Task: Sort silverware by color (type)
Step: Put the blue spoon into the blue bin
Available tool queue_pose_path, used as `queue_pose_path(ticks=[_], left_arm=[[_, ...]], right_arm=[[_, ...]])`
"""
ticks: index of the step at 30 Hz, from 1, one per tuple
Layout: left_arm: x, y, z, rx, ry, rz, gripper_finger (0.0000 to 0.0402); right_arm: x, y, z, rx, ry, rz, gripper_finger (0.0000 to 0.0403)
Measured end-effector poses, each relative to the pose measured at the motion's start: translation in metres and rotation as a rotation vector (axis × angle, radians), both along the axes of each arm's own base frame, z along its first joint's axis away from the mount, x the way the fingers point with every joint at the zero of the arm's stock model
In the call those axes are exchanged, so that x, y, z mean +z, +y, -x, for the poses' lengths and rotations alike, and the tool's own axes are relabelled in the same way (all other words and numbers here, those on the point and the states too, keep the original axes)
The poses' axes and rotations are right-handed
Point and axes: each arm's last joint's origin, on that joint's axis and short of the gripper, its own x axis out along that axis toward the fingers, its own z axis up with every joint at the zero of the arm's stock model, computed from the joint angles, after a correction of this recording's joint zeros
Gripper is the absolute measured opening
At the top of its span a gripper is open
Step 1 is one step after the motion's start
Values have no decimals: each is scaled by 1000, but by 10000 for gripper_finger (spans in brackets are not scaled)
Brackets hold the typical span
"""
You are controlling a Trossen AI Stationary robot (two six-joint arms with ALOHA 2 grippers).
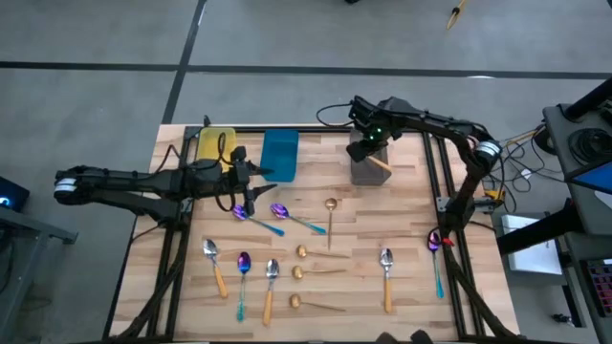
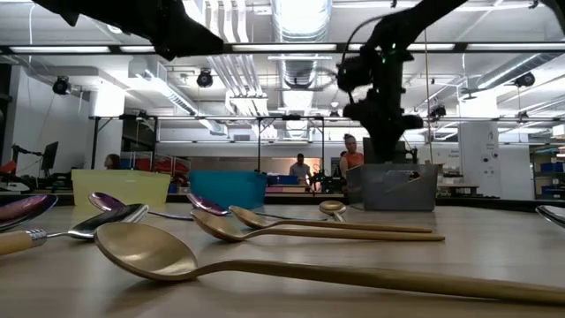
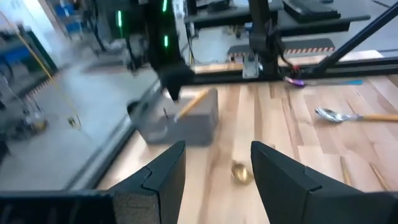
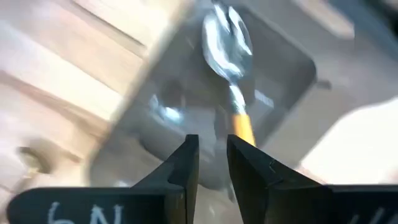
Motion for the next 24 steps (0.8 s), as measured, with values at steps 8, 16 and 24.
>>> queue_pose_path(ticks=[8,16,24], left_arm=[[-32,-9,-6,101,174,362,162],[-53,-40,-13,111,273,578,162],[-59,-68,-10,135,307,827,162]], right_arm=[[35,58,-16,197,-297,314,68],[46,119,-20,439,-701,557,68],[37,147,-15,655,-769,697,68]])
